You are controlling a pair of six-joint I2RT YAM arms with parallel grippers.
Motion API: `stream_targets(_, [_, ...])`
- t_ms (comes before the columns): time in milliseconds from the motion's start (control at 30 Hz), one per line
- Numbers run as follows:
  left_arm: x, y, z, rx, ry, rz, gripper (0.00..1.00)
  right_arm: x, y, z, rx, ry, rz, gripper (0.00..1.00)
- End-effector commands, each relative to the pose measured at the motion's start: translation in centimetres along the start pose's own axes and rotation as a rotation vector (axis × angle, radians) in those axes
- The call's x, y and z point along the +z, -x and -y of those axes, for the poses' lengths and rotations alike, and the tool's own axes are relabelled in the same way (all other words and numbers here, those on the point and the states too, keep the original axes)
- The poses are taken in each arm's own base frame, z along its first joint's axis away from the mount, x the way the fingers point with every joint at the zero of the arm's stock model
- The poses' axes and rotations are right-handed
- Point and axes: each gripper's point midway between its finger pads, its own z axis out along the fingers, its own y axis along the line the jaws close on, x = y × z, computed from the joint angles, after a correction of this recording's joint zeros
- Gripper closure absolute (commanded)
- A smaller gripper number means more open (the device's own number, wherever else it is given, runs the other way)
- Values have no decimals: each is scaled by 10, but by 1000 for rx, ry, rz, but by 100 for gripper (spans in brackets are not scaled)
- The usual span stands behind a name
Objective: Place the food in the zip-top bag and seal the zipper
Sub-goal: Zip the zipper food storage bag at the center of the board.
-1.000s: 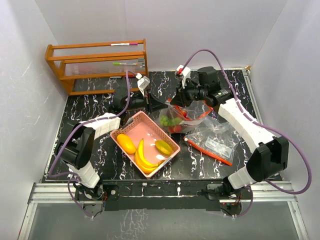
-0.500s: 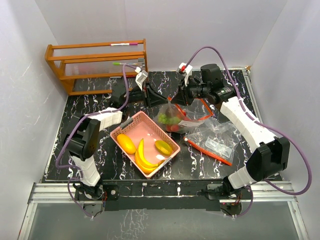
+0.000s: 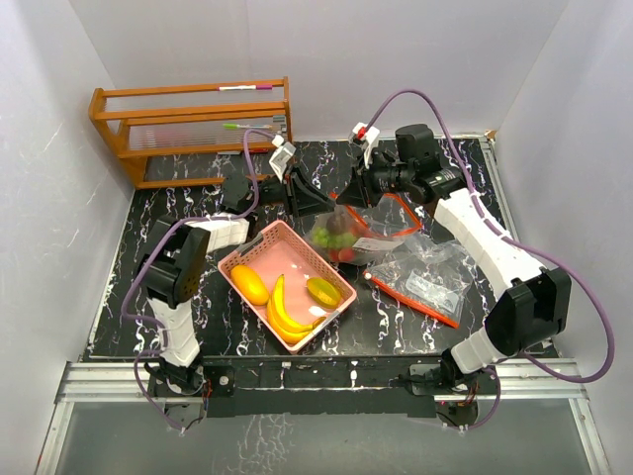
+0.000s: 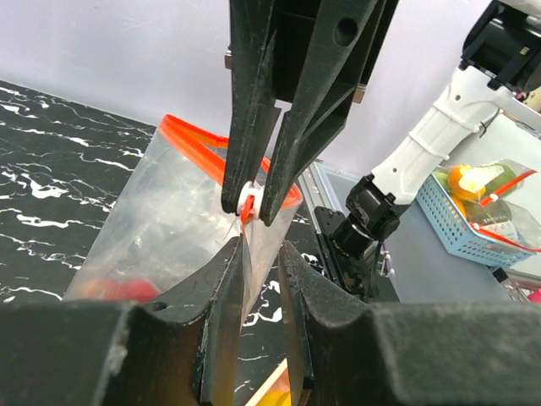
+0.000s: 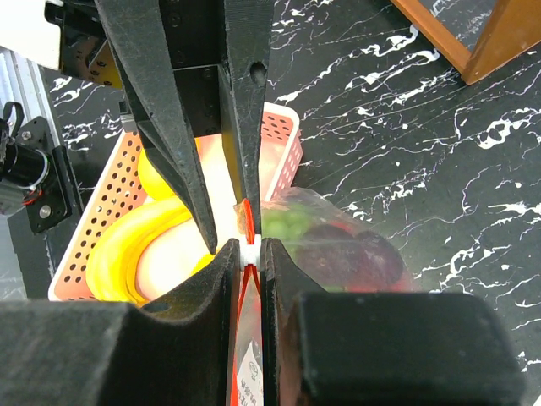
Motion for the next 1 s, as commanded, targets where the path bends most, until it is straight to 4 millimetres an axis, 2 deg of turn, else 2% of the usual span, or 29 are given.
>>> stream_targets(0, [12, 12, 27, 95, -111, -18, 78, -7, 39, -4, -71, 5, 91, 92])
stream_targets(200, [20, 12, 26, 91, -108, -25, 78, -8, 39, -5, -68, 6, 92, 92])
stream_targets(233, [21, 13, 25, 96, -102, -24, 82, -8, 39, -4, -66, 5, 92, 92])
stream_targets(300, [23, 13, 23, 99, -95, -30, 100, -8, 39, -5, -67, 5, 92, 92])
stream_targets(500, [24, 15, 18, 130, -46, -6, 100, -10, 37, -4, -65, -10, 89, 92])
stream_targets(667, [15, 14, -13, 135, 208, -17, 100, -14, 33, -1, -60, -50, 73, 92])
stream_targets(967, [-5, 38, -8, 173, 259, 22, 100, -20, 14, 5, -74, -87, 22, 92])
